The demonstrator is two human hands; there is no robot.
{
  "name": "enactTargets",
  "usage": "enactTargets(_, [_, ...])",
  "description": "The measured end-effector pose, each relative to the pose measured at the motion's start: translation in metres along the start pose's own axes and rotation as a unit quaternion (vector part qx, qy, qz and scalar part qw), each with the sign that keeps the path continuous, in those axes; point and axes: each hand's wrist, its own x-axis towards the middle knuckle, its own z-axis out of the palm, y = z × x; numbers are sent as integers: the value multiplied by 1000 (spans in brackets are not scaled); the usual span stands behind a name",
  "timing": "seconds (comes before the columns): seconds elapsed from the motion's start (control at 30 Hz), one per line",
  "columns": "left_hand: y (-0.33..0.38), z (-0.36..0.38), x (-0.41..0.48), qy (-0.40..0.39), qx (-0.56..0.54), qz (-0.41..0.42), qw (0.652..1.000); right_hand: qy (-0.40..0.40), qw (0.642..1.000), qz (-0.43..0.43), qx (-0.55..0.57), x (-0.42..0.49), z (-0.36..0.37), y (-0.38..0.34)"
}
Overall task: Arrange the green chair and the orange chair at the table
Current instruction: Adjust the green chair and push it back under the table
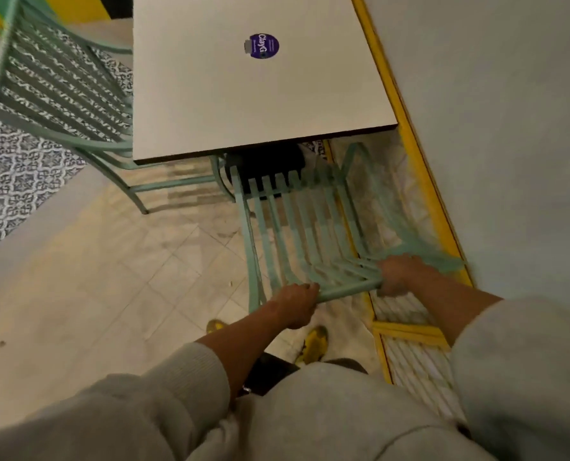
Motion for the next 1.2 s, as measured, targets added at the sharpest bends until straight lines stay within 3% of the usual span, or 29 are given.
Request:
enactTargets(0.23, [-5, -4, 0, 45, 108, -16, 993, 49, 998, -21, 22, 4, 19, -2])
enactTargets(0.6, [-29, -5, -6, 86, 113, -84, 986, 139, 989, 6, 58, 2, 22, -36])
enactTargets(1.03, [-25, -23, 17, 106, 106, -112, 982, 143, 988, 17, 64, 23, -3, -19])
enactTargets(1.2, [-25, -32, 20, 93, 55, -134, 985, 144, 988, 23, 46, 27, -7, -17])
